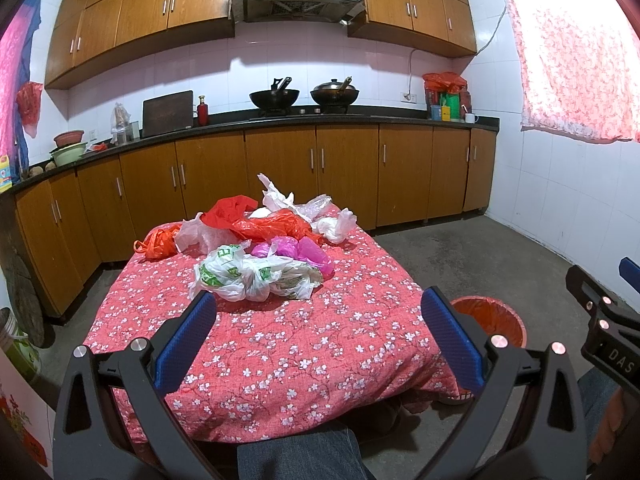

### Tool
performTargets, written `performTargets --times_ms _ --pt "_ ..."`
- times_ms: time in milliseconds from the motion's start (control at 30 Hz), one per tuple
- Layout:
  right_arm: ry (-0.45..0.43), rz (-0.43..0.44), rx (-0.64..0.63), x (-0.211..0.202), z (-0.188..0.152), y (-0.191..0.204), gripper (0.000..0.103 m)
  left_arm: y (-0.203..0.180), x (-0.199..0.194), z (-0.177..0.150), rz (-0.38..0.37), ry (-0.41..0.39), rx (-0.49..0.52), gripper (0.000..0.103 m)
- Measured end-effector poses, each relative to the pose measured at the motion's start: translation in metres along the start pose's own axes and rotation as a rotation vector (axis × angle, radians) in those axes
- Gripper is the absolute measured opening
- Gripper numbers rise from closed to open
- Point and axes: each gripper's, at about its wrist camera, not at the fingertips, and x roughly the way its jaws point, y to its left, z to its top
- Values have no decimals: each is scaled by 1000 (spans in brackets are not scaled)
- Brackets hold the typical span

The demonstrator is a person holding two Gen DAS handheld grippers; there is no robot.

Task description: Collect trash

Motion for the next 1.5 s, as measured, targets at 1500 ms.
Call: performTargets --times_ms 1500 --pt "97 232 5 94 37 47 99 79 60 5 153 73 -148 101"
